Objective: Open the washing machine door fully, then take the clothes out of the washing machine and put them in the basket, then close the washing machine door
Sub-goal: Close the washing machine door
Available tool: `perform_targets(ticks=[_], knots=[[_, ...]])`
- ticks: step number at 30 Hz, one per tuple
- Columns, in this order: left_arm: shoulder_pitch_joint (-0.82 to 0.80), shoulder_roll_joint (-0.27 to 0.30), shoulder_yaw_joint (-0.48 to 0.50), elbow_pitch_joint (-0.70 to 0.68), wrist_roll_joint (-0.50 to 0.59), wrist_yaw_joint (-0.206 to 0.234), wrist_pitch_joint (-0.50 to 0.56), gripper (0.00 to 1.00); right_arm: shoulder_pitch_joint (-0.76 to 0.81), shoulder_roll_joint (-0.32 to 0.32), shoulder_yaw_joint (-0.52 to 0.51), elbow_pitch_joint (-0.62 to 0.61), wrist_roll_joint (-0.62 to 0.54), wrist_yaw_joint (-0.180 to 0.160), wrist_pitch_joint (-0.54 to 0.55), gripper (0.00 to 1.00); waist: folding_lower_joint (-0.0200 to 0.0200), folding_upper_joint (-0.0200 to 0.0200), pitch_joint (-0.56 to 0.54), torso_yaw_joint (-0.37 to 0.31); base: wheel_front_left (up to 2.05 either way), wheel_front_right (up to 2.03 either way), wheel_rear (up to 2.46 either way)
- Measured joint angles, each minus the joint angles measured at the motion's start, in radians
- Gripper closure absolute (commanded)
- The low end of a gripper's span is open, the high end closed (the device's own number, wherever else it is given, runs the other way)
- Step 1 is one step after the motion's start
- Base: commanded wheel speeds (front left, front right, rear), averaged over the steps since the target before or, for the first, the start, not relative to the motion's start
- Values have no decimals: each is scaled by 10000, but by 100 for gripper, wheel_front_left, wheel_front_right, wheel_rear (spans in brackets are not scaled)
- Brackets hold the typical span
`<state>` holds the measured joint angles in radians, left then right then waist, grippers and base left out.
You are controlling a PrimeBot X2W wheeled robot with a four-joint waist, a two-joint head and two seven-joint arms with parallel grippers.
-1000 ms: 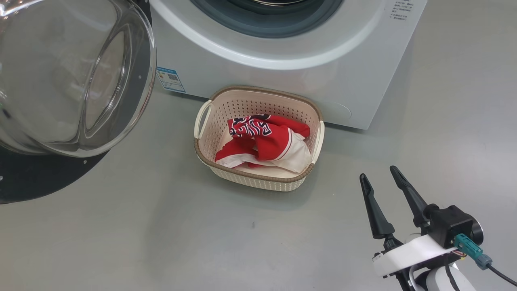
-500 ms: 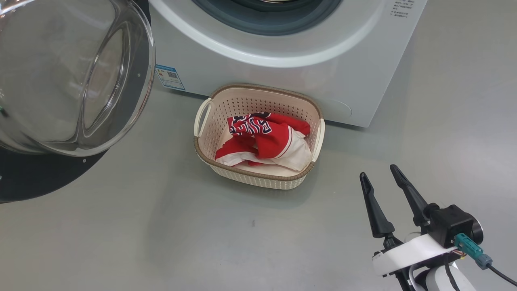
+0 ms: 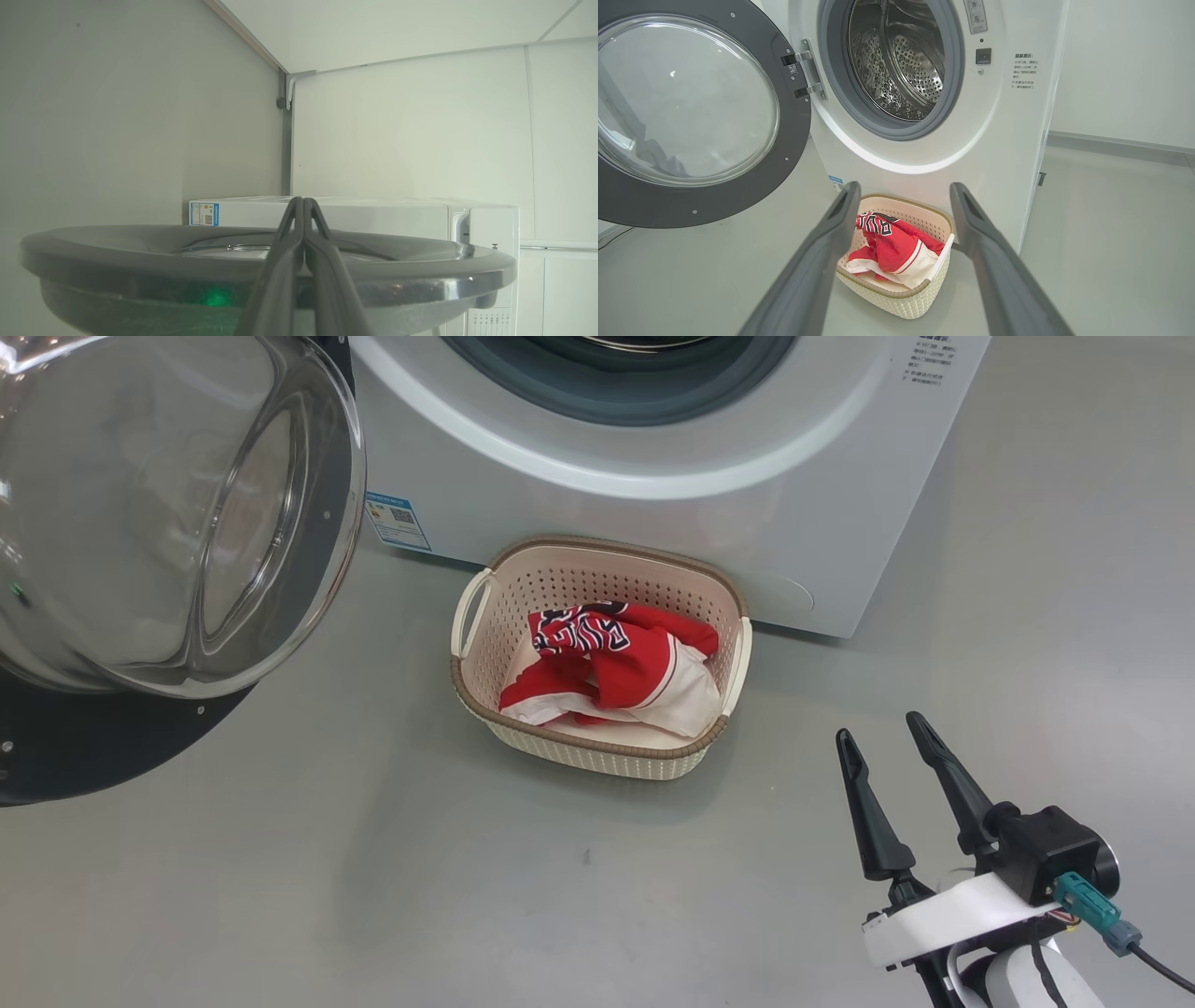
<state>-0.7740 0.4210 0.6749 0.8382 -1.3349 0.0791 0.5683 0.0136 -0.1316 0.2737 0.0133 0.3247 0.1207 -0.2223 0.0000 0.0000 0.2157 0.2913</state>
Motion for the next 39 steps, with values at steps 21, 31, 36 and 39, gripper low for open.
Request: perform_targets(ticks=[21,31,36,39], knots=[[-36,-685,313,36,-763,-506,913,100,-8,58,-84,105,94,-13,-48,0,0,0,-309,256,0,0,0],[-8,-1016,405,29,-1120,-594,1333,100,3,92,-88,163,107,-13,-123,0,0,0,-442,296,0,0,0],[85,-1371,217,-73,-1191,-763,1812,100,39,107,-88,205,109,-13,-125,0,0,0,-527,294,0,0,0],[297,-1622,77,-113,-1220,-825,2044,100,81,127,-86,255,113,-13,-134,0,0,0,-588,292,0,0,0]])
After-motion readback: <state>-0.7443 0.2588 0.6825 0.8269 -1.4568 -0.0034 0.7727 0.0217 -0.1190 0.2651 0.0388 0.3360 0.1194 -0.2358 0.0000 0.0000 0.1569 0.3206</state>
